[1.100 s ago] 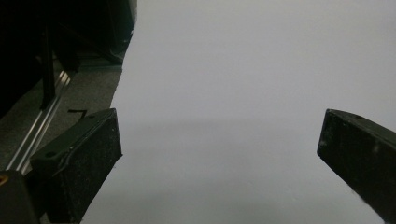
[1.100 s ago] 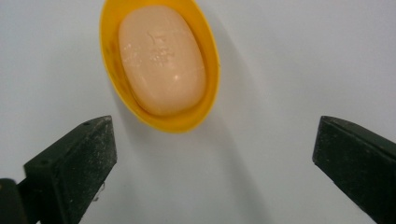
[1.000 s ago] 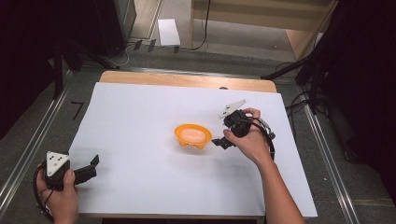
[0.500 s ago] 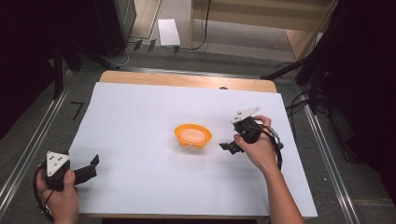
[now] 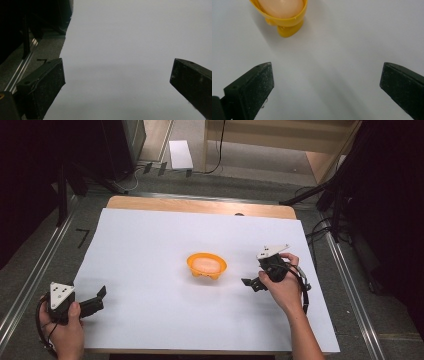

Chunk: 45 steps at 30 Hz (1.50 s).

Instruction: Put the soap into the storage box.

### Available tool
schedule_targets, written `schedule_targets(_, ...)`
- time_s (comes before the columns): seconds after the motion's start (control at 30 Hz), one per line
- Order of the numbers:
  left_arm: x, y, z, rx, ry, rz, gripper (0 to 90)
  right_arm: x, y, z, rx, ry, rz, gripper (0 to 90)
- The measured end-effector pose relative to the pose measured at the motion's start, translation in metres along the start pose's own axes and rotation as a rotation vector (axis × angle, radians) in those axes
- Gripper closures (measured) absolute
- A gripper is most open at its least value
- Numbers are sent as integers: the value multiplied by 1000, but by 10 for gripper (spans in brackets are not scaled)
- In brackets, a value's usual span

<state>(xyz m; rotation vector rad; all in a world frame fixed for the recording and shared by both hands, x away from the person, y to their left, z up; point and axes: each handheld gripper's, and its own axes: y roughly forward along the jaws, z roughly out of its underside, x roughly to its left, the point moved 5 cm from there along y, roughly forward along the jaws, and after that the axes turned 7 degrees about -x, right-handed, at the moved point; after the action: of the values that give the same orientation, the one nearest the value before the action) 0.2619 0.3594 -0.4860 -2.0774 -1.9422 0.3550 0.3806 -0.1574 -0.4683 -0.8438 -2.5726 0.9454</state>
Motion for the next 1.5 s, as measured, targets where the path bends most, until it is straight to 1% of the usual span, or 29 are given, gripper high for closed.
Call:
schedule_targets(0.1,0,0,0,0,2,0,2,0,-2,7,2,8,7,0)
schedule_targets(0.27,0,0,0,0,2,1,1,0,-5,16,-13,26,17,0)
schedule_targets(0.33,0,0,0,-1,4,0,1,0,-7,20,-21,23,22,0)
schedule_targets(0.4,0,0,0,-1,3,0,1,0,-10,23,-33,40,27,0)
schedule_targets(0.47,0,0,0,0,2,0,2,-1,-12,27,-46,41,38,0)
schedule_targets(0.6,0,0,0,-1,5,0,2,-3,-19,33,-74,57,53,0)
schedule_targets(0.7,0,0,0,-2,3,-1,1,-3,-24,40,-82,80,69,0)
schedule_targets(0.8,0,0,0,-1,6,0,1,-4,-30,46,-99,92,81,0)
schedule_targets(0.87,0,0,0,1,6,-1,2,-4,-33,50,-105,105,87,0)
schedule_targets(1.0,0,0,0,2,6,-3,2,-5,-37,57,-113,107,100,0)
schedule_targets(1.17,0,0,0,0,5,-1,1,-4,-42,65,-129,134,114,0)
schedule_targets(1.37,0,0,0,0,5,-1,1,-6,-48,75,-145,150,134,0)
schedule_targets(1.5,0,0,0,0,5,-2,1,-7,-53,81,-156,174,140,0)
